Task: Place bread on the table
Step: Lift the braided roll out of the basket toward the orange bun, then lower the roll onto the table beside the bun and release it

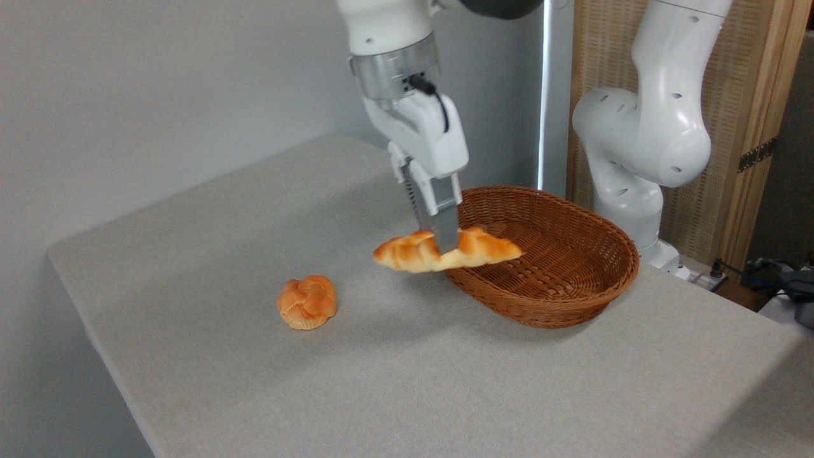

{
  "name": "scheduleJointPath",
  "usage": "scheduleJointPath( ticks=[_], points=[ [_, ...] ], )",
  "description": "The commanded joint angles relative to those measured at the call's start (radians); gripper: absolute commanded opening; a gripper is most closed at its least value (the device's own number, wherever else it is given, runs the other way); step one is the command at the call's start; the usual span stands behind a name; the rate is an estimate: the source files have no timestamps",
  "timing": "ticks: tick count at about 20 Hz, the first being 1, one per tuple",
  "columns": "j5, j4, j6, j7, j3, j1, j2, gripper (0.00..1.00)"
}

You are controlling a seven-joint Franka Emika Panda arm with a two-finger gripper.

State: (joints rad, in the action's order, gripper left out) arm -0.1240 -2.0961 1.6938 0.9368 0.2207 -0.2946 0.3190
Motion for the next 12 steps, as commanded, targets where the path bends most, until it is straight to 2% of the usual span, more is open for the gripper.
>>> scheduleJointPath(
  ticks=[1,3,6,7,9,12],
  points=[
    [0.049,0.164,0.007,-0.003,0.014,-0.012,-0.197,0.45],
    [0.047,0.218,0.007,-0.001,0.008,-0.014,-0.273,0.51],
    [0.05,0.226,0.084,-0.003,-0.012,-0.015,-0.325,0.74],
    [0.047,0.226,0.116,-0.004,-0.027,-0.015,-0.34,0.86],
    [0.046,0.226,0.144,-0.007,-0.035,-0.014,-0.354,0.97],
    [0.044,0.226,0.147,-0.01,-0.038,-0.015,-0.356,1.0]
  ],
)
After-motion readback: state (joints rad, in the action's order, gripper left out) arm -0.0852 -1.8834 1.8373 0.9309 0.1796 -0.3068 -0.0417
